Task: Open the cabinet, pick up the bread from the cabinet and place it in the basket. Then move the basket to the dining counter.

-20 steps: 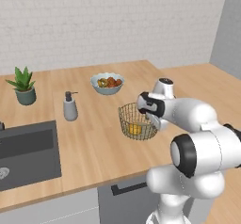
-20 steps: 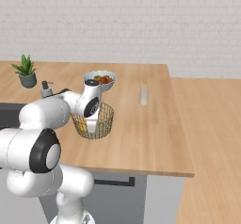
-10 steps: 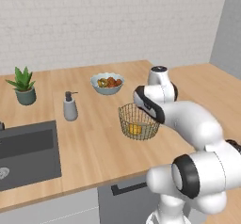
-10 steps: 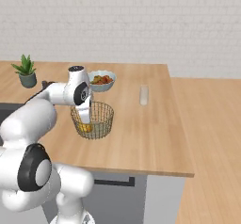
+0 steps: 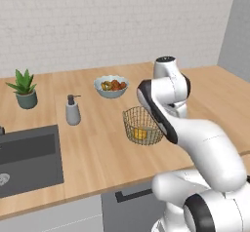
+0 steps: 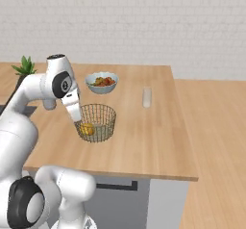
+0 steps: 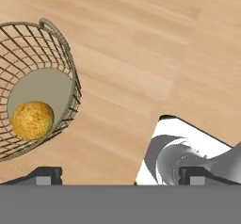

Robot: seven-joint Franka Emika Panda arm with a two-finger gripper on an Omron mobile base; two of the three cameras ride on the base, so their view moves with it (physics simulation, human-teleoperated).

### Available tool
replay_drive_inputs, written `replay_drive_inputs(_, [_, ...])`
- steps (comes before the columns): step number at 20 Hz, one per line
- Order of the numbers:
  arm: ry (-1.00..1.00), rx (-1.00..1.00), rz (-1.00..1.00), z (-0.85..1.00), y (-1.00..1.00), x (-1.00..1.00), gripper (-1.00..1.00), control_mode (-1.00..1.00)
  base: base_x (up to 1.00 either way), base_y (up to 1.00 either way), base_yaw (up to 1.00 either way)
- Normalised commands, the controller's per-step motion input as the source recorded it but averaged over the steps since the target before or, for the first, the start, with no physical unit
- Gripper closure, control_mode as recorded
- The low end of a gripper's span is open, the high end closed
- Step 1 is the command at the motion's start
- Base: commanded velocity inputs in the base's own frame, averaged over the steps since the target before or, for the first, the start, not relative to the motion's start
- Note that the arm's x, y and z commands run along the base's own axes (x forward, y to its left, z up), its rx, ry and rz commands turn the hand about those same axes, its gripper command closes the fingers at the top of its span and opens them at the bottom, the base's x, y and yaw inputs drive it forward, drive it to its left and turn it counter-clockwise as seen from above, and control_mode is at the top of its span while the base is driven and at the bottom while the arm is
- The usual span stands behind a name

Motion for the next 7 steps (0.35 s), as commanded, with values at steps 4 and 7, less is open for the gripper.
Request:
replay_drive_inputs(4, [-0.06,-0.2,0.32,0.09,0.52,-1.0,-1.0,-1.0,0.0,0.0,0.0])
replay_drive_inputs(7, [-0.02,-0.3,0.16,0.29,0.95,-0.84,-1.0,-1.0,0.0,0.0,0.0])
